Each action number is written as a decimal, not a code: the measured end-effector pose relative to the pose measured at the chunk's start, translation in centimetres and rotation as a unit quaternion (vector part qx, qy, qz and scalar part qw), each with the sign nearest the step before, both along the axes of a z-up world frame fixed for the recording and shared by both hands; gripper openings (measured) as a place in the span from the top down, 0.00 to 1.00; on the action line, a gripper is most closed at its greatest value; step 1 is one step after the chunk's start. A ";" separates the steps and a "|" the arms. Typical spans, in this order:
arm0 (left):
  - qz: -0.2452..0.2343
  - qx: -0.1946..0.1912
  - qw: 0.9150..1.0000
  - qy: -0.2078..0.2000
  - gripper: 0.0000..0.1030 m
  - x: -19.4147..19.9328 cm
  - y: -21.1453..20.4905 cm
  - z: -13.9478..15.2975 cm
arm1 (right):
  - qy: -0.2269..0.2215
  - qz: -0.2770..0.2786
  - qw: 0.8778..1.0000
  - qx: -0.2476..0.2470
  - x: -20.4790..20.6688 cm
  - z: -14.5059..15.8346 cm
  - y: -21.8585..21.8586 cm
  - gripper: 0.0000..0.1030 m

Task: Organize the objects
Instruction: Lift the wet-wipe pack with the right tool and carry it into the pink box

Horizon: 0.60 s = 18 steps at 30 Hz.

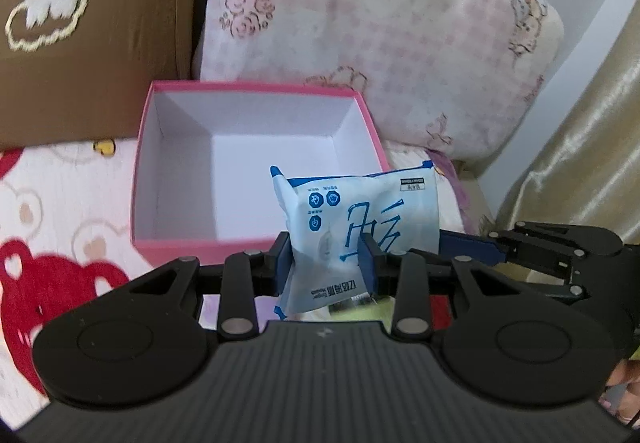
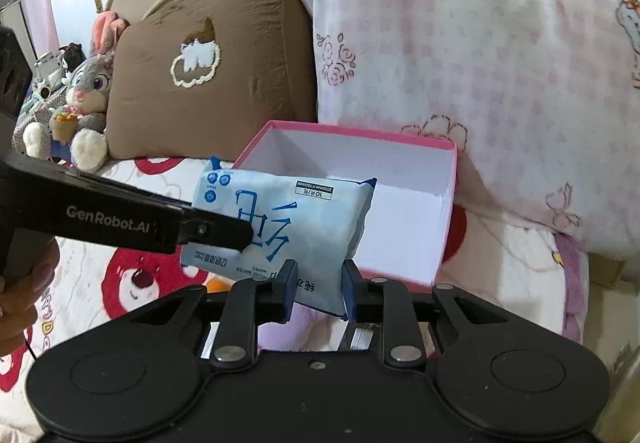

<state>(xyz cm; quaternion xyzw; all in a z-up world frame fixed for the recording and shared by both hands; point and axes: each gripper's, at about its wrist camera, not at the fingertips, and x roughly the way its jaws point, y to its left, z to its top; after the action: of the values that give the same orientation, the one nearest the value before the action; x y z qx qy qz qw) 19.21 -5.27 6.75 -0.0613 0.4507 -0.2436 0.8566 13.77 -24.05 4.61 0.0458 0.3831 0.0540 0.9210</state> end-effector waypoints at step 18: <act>0.058 -0.053 0.994 0.070 0.66 14.2 -2.4 -11.4 | 0.089 -0.058 0.993 -0.059 14.5 -8.0 -2.3 0.74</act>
<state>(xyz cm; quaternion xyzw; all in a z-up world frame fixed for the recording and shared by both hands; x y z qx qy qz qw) 33.39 -7.69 -4.66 -0.1497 0.4916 -0.2123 0.8312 28.26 -26.37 -3.40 0.0185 0.4624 -0.0265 0.8861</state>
